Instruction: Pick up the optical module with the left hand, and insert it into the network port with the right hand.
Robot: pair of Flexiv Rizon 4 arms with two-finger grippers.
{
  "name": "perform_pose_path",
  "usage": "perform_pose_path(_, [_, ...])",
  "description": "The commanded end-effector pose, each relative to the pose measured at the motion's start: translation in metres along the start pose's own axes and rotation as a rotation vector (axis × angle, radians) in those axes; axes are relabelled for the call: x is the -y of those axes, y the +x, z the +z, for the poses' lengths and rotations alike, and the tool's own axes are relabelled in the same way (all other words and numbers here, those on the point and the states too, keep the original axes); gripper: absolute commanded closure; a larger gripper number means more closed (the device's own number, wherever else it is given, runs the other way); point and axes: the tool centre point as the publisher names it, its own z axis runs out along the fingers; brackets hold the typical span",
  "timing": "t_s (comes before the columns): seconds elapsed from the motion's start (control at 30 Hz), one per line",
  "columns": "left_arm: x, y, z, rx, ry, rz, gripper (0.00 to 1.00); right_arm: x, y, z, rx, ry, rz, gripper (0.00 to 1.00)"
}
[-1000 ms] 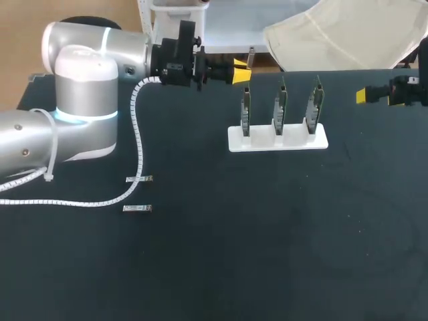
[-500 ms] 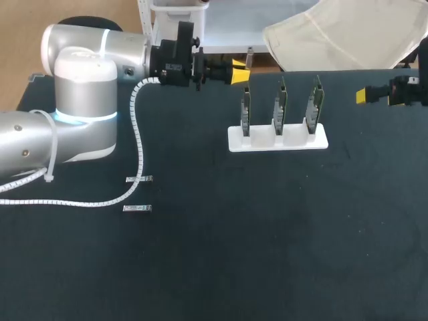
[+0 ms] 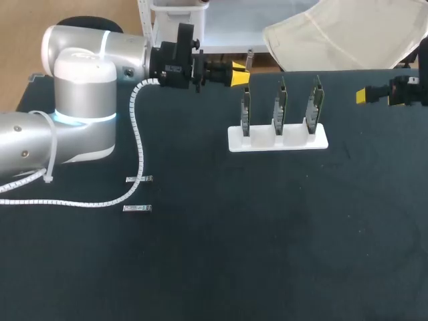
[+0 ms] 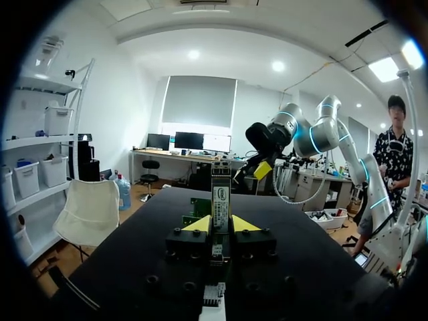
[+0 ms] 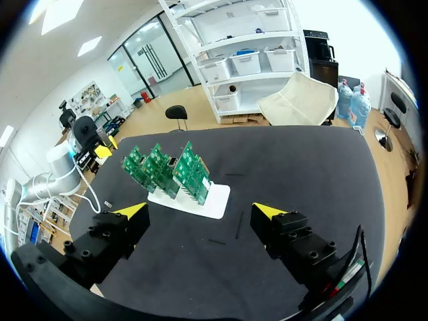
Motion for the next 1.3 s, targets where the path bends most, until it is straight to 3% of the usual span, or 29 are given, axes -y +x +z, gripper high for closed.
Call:
perform_pose_path(0.03, [-0.002,0.001,0.0,0.002,0.004,0.001,1.0,0.0,0.0,0.0,0.0,0.0,0.0,0.0])
perform_pose_path(0.53, [-0.002,0.001,0.0,0.002,0.004,0.001,1.0,0.003,-0.001,-0.002,0.002,-0.008,-0.022,0.0])
perform_pose_path(0.7, [-0.002,0.001,0.0,0.002,0.004,0.001,1.0,0.011,-0.017,-0.013,-0.068,-0.124,-0.188,0.0])
perform_pose_path(0.9, [-0.002,0.001,0.0,0.002,0.004,0.001,1.0,-0.004,-0.041,-0.012,-0.144,-0.278,-0.387,0.0])
perform_pose_path(1.1, [-0.002,0.001,0.0,0.002,0.004,0.001,1.0,-0.025,-0.055,-0.001,-0.174,-0.386,-0.453,0.0])
perform_pose_path(1.3, [-0.002,0.001,0.0,0.002,0.004,0.001,1.0,-0.048,-0.063,0.013,-0.173,-0.418,-0.508,0.0])
